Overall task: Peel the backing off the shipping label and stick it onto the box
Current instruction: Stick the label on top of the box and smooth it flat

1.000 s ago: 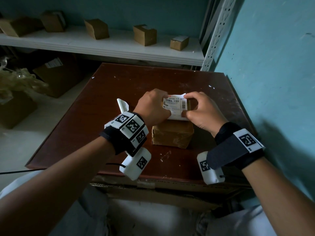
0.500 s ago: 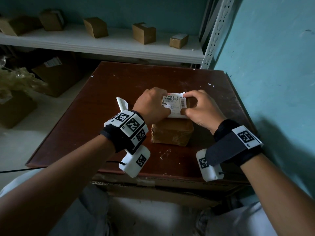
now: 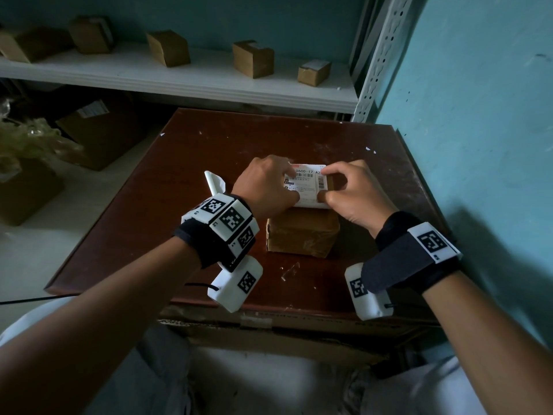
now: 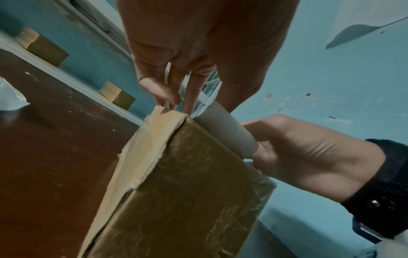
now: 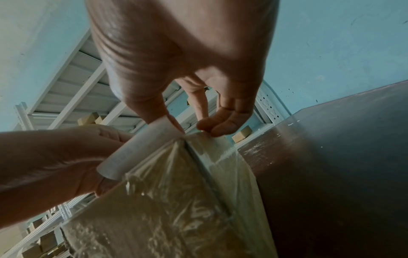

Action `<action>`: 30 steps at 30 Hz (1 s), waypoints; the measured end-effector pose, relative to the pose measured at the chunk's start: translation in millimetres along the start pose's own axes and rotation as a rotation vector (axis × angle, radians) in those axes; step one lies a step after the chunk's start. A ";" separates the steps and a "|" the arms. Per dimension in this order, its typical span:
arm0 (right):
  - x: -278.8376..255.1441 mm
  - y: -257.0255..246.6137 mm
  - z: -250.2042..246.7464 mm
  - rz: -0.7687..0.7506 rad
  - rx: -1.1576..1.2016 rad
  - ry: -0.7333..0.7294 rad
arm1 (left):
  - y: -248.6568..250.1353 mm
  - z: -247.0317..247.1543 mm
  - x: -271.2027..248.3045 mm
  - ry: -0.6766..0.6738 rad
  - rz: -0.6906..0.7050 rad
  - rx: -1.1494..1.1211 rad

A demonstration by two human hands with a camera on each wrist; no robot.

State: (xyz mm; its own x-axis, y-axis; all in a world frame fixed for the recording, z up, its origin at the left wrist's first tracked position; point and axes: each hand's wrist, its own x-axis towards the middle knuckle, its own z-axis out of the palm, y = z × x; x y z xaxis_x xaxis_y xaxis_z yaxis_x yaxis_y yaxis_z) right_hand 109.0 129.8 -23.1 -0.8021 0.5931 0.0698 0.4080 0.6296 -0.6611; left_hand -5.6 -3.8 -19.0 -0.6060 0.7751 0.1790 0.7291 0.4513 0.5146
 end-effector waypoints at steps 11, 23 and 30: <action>-2.1 -0.8 -0.1 -0.040 0.015 -0.015 | -2.7 0.1 0.9 -0.036 0.019 -0.026; -3.2 -3.6 0.1 -0.081 0.048 -0.064 | -5.3 4.3 4.1 -0.058 0.040 -0.067; -2.8 -2.9 -1.7 -0.035 0.002 -0.051 | -11.0 7.2 7.3 -0.051 -0.005 0.011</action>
State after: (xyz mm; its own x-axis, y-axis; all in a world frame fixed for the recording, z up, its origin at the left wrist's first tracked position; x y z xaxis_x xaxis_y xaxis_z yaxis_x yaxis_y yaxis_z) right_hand 110.9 127.2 -20.2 -0.8372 0.5441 0.0547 0.3786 0.6488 -0.6601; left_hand -15.9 0.1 -29.4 -0.5928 0.7942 0.1334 0.7299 0.4599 0.5057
